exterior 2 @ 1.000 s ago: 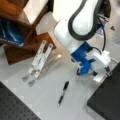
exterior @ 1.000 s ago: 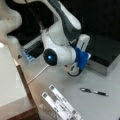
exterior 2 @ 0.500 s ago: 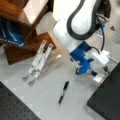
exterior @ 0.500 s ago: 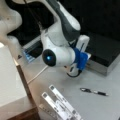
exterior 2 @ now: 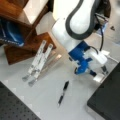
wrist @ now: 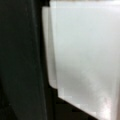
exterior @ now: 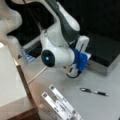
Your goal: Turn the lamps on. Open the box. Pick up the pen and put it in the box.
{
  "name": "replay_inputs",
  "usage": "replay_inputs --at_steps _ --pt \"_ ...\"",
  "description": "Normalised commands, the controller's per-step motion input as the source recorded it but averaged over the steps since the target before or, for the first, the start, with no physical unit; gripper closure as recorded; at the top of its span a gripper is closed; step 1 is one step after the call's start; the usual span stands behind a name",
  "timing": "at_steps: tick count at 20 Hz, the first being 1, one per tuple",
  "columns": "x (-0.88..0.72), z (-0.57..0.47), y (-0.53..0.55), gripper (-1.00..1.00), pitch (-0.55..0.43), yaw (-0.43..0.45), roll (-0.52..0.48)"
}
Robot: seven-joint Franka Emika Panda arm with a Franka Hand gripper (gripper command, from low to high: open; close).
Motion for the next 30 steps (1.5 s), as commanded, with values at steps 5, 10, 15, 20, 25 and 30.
replay_inputs --at_steps 5,10,15,20,25,30 --pt "-0.02 -0.12 0.05 1.00 -0.121 -0.154 0.053" --pt "-0.04 -0.12 0.05 1.00 -0.122 -0.141 0.048" --pt "-0.03 -0.10 0.03 1.00 -0.125 -0.123 0.054" --pt "-0.03 -0.09 0.03 1.00 -0.115 -0.109 0.056" --pt "-0.03 -0.10 0.03 1.00 -0.094 -0.106 0.042" --pt "-0.05 -0.17 0.00 1.00 -0.048 -0.113 0.025"
